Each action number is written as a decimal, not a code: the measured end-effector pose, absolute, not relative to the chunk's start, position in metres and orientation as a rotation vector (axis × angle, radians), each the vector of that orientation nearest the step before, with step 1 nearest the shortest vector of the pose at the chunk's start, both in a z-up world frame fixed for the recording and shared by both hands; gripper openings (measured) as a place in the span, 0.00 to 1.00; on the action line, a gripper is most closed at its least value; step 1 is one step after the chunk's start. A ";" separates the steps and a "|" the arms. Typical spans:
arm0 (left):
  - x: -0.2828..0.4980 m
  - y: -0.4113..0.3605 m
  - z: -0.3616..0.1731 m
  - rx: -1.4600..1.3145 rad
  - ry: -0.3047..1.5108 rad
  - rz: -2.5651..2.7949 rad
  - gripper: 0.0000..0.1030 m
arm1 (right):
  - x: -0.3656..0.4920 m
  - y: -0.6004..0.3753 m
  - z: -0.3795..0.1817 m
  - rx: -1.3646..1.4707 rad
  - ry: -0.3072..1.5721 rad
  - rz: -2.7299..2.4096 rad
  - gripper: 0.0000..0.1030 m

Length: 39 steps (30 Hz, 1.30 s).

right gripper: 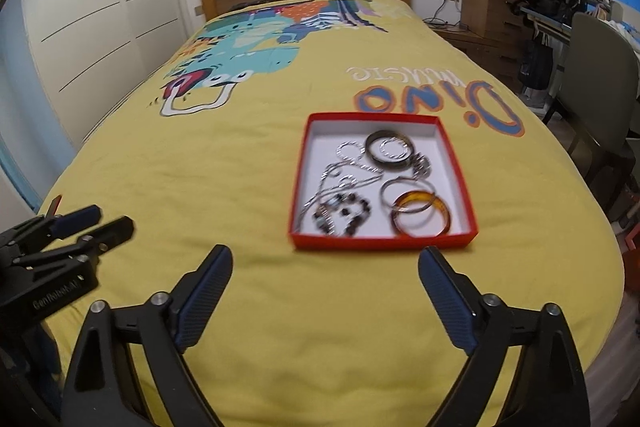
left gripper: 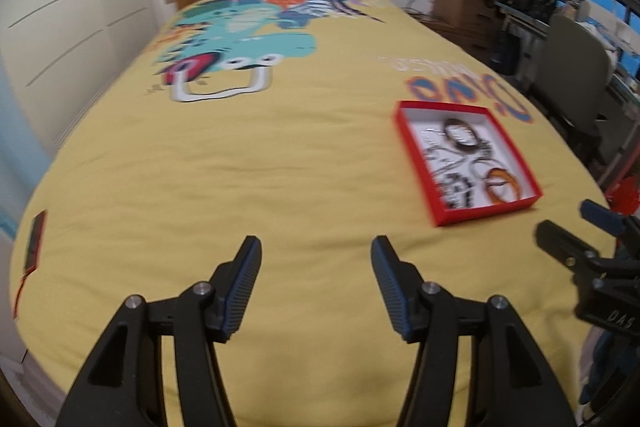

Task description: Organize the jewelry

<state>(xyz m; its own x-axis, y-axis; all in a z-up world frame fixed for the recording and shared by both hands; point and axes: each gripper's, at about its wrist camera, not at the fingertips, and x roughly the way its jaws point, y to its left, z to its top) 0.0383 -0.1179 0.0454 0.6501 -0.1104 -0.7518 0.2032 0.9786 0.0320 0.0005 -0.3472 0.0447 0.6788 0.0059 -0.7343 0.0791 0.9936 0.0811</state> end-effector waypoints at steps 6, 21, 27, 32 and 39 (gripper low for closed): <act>0.021 -0.069 0.050 0.086 0.815 -0.109 0.59 | -0.013 -0.324 0.043 0.092 0.819 -0.050 0.99; 0.010 -0.026 0.043 0.057 0.773 -0.077 0.59 | -0.021 -0.311 0.025 0.063 0.825 -0.136 0.99; 0.015 -0.024 0.033 0.060 0.782 -0.060 0.59 | -0.017 -0.312 0.020 0.048 0.829 -0.151 0.99; 0.018 -0.022 0.026 0.047 0.802 -0.049 0.59 | -0.012 -0.309 0.012 0.032 0.845 -0.144 0.99; 0.025 -0.019 0.020 0.044 0.827 -0.021 0.59 | -0.006 -0.310 0.002 0.027 0.864 -0.136 0.99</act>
